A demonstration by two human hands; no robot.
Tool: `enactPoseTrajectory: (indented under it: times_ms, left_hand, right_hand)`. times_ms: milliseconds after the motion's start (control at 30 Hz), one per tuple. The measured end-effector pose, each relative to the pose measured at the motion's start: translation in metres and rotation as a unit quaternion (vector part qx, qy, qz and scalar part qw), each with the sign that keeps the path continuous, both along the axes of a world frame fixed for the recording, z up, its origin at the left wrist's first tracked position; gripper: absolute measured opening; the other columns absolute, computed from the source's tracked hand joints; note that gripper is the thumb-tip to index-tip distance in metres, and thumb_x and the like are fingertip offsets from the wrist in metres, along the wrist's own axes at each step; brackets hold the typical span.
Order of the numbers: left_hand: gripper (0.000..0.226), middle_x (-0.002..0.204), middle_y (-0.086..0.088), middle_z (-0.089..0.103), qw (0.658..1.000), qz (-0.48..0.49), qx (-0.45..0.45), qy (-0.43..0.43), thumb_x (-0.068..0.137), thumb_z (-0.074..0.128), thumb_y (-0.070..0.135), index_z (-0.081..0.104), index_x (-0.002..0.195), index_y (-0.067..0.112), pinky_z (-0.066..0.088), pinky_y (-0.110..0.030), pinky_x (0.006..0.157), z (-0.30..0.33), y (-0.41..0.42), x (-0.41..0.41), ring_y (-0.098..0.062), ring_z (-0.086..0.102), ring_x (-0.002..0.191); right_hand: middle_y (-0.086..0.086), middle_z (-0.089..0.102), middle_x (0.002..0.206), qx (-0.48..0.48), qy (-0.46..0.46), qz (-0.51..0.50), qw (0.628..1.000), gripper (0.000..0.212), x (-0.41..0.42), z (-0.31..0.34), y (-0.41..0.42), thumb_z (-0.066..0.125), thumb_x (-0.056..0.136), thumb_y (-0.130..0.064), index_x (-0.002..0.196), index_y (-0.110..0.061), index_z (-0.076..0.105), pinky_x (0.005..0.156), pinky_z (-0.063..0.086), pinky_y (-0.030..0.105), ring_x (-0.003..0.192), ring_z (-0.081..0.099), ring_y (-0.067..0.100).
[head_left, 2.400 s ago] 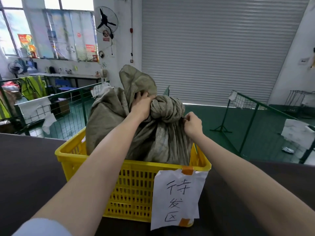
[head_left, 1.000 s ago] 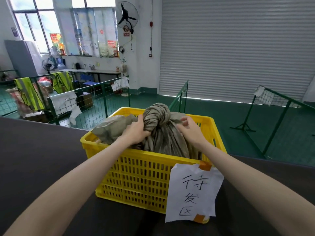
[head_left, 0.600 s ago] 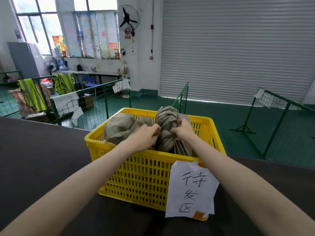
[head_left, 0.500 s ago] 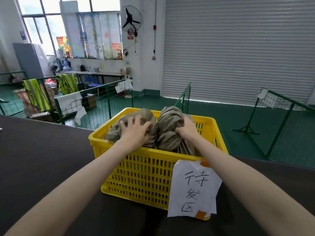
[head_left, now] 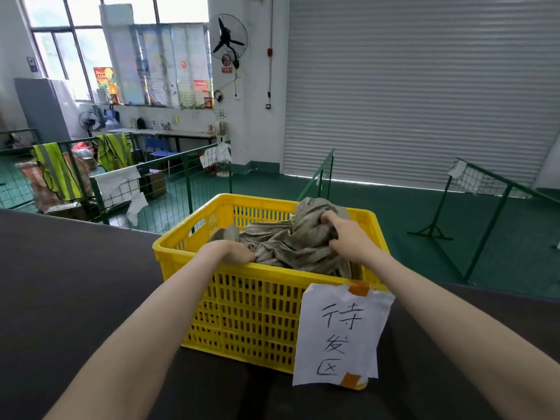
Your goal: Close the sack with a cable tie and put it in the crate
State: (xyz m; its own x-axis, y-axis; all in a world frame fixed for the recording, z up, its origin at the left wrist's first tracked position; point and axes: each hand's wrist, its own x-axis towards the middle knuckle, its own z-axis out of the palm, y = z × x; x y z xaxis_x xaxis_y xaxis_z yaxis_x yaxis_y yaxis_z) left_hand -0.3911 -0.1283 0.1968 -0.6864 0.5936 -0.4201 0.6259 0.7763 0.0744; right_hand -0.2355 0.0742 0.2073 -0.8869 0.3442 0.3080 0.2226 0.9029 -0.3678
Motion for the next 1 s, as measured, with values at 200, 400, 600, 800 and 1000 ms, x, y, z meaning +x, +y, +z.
enactPoseTrajectory:
  times_ms: [200,400,600,800,1000]
  left_hand:
    - [0.056,0.161,-0.011,0.004,0.993,0.068,-0.033,0.090,0.101,0.026,0.042,0.015,0.152,0.024,-0.005,-0.058,0.116,-0.007,0.017,0.004,-0.036,-0.006,0.147]
    - [0.063,0.161,-0.011,0.009,0.991,0.111,-0.037,0.059,0.100,0.032,0.036,0.007,0.153,0.014,0.015,-0.052,0.118,-0.008,0.019,0.005,-0.035,0.010,0.147]
    - [0.061,0.162,-0.007,0.008,0.993,0.115,0.015,-0.031,0.100,0.029,0.041,0.009,0.153,0.020,0.014,-0.049,0.118,-0.005,0.004,0.001,-0.031,0.008,0.148]
    - [0.051,0.153,-0.012,0.035,0.992,0.075,0.088,0.043,0.102,0.029,0.035,0.035,0.146,0.012,0.026,-0.047,0.114,-0.008,0.002,0.018,-0.032,0.032,0.140]
    - [0.033,0.098,-0.011,0.066,0.947,-0.027,0.178,0.266,0.099,0.035,0.031,0.058,0.086,0.012,0.052,-0.044,0.085,0.003,-0.004,0.032,-0.028,0.063,0.090]
  right_hand:
    - [0.015,0.063,0.112,0.000,-0.055,-0.031,0.998,0.037,0.009,-0.036,-0.001,0.047,0.080,0.005,0.108,-0.016,0.058,0.068,0.041,0.032,0.095,0.057,0.033]
    - [0.019,0.061,0.118,-0.016,-0.127,-0.061,0.990,0.030,0.008,-0.040,0.002,0.051,0.084,-0.001,0.111,-0.008,0.061,0.079,0.050,0.038,0.102,0.058,0.036]
    - [0.013,0.063,0.121,-0.084,-0.199,-0.032,0.976,0.030,0.013,-0.035,-0.002,0.050,0.089,-0.008,0.115,-0.009,0.066,0.088,0.046,0.033,0.110,0.056,0.031]
    - [0.001,0.057,0.129,-0.179,-0.187,0.026,0.966,0.037,0.035,-0.024,0.007,0.049,0.092,-0.012,0.126,-0.022,0.060,0.104,0.042,0.035,0.120,0.051,0.023]
    - [0.008,0.064,0.122,-0.213,-0.066,0.044,0.974,0.039,0.055,-0.014,0.002,0.047,0.090,-0.004,0.123,-0.019,0.062,0.085,0.051,0.035,0.108,0.061,0.027]
